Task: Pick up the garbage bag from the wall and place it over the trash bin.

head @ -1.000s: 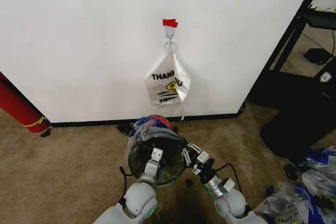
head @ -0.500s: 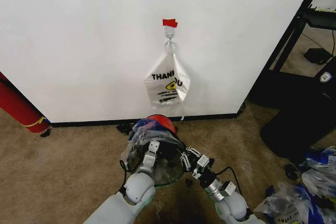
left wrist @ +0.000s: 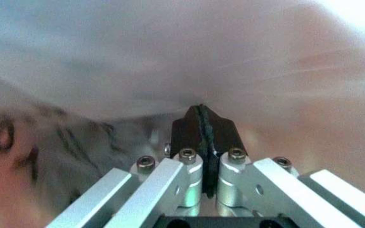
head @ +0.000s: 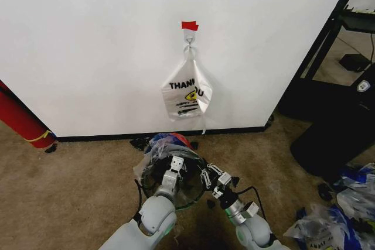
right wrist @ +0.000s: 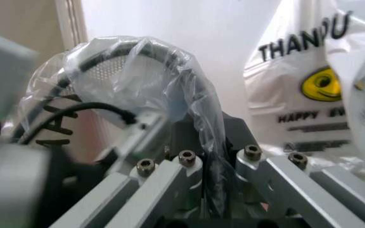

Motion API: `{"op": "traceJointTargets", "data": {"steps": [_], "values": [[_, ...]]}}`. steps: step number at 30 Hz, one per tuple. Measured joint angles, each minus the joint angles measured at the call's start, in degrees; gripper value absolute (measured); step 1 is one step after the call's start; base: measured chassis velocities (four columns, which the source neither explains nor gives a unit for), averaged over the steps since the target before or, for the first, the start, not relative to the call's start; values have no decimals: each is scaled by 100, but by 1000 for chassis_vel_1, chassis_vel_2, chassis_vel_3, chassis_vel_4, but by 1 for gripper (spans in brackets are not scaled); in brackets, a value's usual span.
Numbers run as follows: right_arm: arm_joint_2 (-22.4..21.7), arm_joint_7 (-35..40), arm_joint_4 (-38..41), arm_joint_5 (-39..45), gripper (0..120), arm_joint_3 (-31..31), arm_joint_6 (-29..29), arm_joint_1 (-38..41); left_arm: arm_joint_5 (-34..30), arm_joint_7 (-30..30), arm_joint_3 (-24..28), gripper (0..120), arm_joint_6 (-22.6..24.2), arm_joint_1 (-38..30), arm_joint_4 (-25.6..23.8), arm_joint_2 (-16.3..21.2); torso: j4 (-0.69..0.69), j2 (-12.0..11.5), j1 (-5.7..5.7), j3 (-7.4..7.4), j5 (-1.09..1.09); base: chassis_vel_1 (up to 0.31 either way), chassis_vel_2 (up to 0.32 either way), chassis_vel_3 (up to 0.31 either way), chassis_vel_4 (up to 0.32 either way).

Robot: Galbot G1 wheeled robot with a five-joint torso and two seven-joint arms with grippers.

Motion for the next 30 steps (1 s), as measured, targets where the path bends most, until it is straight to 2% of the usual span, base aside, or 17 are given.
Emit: {"op": "traceJointTargets", "data": {"steps": [5,8,15,20,30], "values": [[-19,-250,17,1,1,17,2,-49,-3,-28,-140,0,-60,-179,312,28,0,0,0,0,0,0,0,0,0],[2,-244,1,1,1,16,8,-48,-13,-24,-144,0,-91,-155,317,62,0,0,0,0,-1,0,0,0,0],[105,-44,-224,75,1,58,51,84,2,65,20,0,-79,305,-203,149,0,0,0,0,-1,0,0,0,0],[127,-235,-386,187,1,163,80,198,64,209,62,0,20,599,-626,312,1,0,0,0,0,0,0,0,0],[-3,-742,-420,84,1,411,154,346,241,482,-59,0,85,834,-794,843,1,0,0,0,-1,0,0,0,0]]}}
